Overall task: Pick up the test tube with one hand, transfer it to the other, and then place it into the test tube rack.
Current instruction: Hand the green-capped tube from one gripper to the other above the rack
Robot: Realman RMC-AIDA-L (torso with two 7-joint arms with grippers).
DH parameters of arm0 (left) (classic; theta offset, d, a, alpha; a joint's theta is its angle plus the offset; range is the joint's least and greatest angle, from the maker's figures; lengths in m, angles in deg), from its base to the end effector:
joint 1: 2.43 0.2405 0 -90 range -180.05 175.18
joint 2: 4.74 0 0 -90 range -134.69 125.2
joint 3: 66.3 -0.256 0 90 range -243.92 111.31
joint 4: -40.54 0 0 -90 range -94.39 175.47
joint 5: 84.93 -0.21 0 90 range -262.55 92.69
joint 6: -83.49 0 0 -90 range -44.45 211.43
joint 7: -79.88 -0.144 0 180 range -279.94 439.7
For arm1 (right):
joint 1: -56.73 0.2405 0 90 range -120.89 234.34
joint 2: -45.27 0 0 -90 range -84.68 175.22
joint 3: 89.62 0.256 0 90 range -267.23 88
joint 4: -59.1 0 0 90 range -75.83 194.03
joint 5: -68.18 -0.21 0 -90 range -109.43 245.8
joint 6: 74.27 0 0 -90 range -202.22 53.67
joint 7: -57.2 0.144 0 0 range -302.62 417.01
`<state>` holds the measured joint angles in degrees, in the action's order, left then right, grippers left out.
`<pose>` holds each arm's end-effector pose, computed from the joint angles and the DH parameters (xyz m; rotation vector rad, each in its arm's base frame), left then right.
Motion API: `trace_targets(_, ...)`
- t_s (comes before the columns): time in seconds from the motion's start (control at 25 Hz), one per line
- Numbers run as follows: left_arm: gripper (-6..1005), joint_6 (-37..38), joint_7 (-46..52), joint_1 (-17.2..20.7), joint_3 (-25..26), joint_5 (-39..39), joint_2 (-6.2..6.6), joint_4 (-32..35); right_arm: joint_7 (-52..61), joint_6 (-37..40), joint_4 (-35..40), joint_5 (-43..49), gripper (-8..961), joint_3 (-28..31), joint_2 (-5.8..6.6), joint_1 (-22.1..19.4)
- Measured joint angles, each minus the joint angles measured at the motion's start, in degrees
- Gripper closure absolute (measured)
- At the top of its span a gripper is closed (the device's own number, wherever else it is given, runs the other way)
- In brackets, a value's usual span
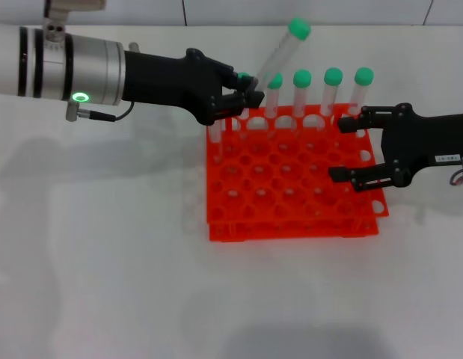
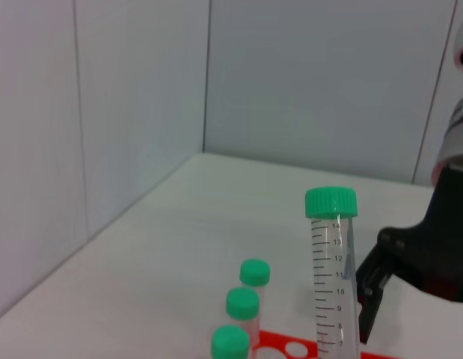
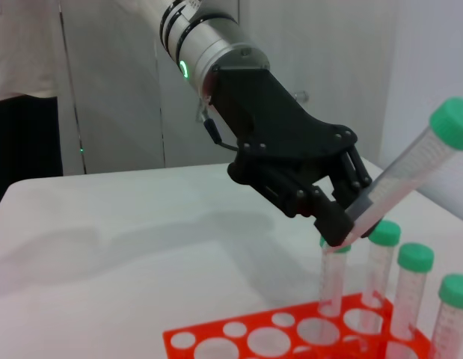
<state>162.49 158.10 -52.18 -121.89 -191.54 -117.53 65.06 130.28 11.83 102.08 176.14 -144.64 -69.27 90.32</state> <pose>-0.1746 0.4036 -0.0197 -2.9130 -0.3089 -0.5491 0.2267 0.3601 0.0142 -2.8437 0.1410 0.5077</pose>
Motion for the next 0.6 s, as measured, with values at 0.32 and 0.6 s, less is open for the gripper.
trace_targets(0.32, 760, -0.65, 0.93, -1.26, 0.03, -2.38, -0.81, 0.12, 0.24, 0.02, 0.40, 0.13, 144, 0.00, 1.69, -1.48)
trace_targets(0.6, 755, -0.78, 0.97, -1.40, -0.04, -2.44, -0.88, 0.26, 2.76, 0.06, -0.07, -0.25, 145, 5.06, 3.87, -0.88)
